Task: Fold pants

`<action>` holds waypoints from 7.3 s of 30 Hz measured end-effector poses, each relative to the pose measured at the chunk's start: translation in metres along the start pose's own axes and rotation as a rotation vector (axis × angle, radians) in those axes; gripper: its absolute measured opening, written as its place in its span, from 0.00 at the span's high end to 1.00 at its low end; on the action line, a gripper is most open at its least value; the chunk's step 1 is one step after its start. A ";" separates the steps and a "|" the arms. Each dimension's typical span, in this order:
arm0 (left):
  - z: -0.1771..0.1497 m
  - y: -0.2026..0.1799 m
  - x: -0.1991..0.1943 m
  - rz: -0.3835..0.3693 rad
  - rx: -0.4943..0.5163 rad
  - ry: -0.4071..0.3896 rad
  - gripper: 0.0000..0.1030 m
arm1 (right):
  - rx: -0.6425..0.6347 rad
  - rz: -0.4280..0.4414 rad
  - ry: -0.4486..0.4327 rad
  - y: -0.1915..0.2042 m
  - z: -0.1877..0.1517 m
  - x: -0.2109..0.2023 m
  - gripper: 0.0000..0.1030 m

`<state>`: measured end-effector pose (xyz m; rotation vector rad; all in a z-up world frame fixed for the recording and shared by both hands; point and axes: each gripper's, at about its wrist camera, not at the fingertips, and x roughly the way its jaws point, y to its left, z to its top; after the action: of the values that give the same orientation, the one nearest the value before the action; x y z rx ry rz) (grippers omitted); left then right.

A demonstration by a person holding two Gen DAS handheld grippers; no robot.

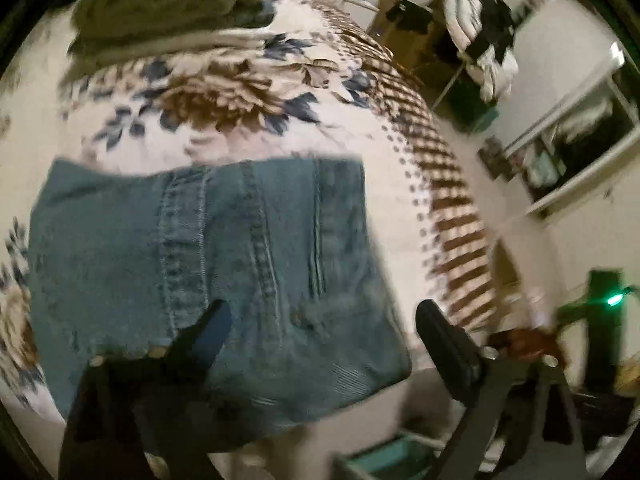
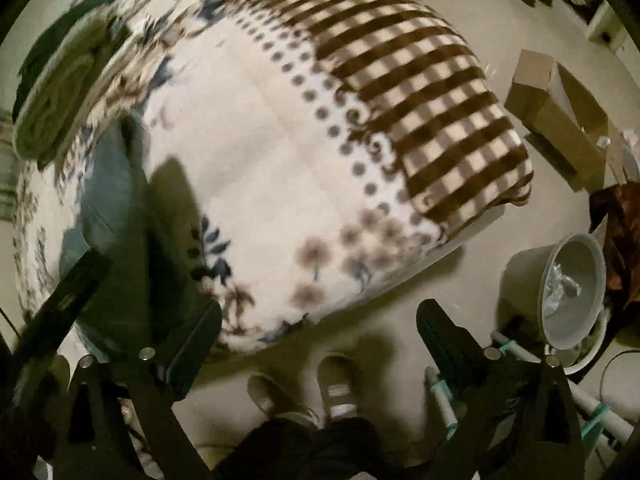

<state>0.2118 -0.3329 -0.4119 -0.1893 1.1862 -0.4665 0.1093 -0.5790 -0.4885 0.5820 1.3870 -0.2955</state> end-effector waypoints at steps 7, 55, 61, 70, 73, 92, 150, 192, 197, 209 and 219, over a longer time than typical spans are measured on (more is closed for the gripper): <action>0.016 0.067 -0.083 0.095 -0.113 -0.118 0.08 | -0.016 0.346 -0.005 0.021 0.041 0.000 0.03; -0.030 0.208 0.003 0.104 -0.422 0.117 0.00 | 0.169 0.676 0.164 0.038 -0.035 0.118 0.26; -0.033 0.213 0.006 0.044 -0.408 0.109 0.00 | 0.157 0.721 0.093 0.049 -0.027 0.125 0.28; -0.031 0.215 0.010 0.014 -0.391 0.089 0.00 | 0.180 0.789 0.128 0.047 -0.025 0.131 0.16; -0.033 0.216 0.009 0.001 -0.398 0.073 0.00 | 0.148 0.807 0.140 0.067 -0.018 0.131 0.07; -0.031 0.194 -0.016 -0.098 -0.272 -0.048 0.71 | 0.106 0.773 0.080 0.069 -0.031 0.123 0.62; 0.390 0.328 -0.051 -0.097 -0.372 -0.222 0.76 | -0.098 0.668 -0.045 0.385 0.364 0.013 0.73; 0.302 0.092 -0.268 0.481 -0.009 -0.333 0.01 | -0.474 -0.028 -0.591 0.404 0.153 -0.307 0.00; 0.261 0.047 -0.330 0.496 -0.010 -0.396 0.01 | -0.502 0.009 -0.666 0.372 0.093 -0.388 0.00; 0.182 -0.031 -0.425 0.493 0.007 -0.487 0.01 | -0.551 0.059 -0.809 0.307 -0.030 -0.535 0.00; 0.162 -0.037 -0.449 0.496 0.012 -0.507 0.01 | -0.550 0.059 -0.817 0.293 -0.072 -0.576 0.00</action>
<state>0.2205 -0.1820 0.0420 0.0044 0.6940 0.0187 0.1012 -0.3768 0.1292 0.0142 0.6060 -0.0710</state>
